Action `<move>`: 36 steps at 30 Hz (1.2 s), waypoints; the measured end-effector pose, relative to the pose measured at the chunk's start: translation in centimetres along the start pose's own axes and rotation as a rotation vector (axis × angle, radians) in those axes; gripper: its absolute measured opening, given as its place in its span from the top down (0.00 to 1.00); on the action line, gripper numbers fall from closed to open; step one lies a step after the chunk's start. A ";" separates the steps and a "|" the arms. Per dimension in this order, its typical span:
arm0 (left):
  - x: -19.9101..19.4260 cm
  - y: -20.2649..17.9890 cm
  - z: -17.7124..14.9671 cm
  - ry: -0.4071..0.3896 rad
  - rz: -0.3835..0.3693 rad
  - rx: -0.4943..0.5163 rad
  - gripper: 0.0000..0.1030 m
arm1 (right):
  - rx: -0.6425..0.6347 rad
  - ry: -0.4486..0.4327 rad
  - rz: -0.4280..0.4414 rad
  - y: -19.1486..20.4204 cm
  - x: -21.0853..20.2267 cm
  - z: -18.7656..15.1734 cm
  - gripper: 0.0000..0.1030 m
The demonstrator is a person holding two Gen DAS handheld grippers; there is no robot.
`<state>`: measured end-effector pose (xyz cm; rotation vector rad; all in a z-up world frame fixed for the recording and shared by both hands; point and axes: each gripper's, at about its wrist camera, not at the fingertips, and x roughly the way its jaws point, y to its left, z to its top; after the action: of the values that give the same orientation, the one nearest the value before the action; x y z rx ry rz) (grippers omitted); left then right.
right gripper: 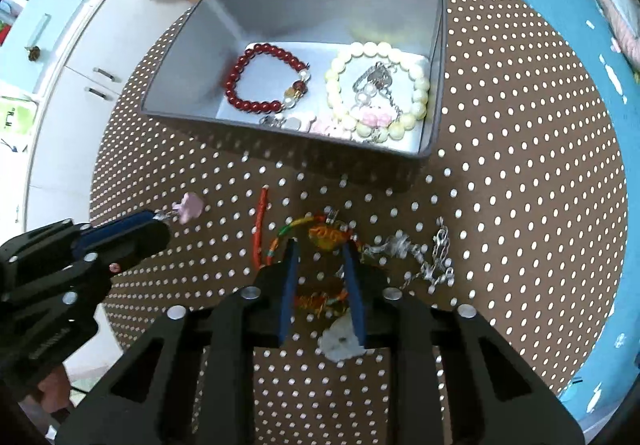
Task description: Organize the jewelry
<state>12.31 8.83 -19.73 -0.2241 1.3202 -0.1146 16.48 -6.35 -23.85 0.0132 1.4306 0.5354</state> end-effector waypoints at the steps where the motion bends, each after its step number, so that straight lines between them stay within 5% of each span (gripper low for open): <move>1: 0.0 0.2 0.1 0.002 0.000 -0.004 0.89 | 0.003 -0.009 -0.008 -0.1 0.0 0.1 0.90; 11: 0.5 1.1 1.3 0.007 -0.005 -0.002 0.89 | 0.051 -0.003 0.021 -1.7 -0.4 -0.4 1.00; 15: 0.5 1.0 1.4 0.006 -0.007 0.003 0.89 | 0.103 -0.011 0.026 -2.7 -1.1 -0.9 0.94; 18: 0.5 0.9 1.2 0.008 -0.008 0.003 0.89 | 0.109 -0.009 0.012 -2.9 -1.2 -0.7 0.80; 23: 0.3 0.8 0.8 0.008 -0.013 0.002 0.89 | 0.087 -0.007 -0.005 -2.0 -0.4 0.0 0.78; 36: 0.3 0.9 1.2 0.004 -0.017 0.008 0.89 | 0.087 -0.019 -0.022 -1.1 0.6 1.1 0.99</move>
<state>13.56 9.72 -19.94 -0.2284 1.3216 -0.1344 17.93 -6.82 -24.58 0.0711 1.4325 0.4535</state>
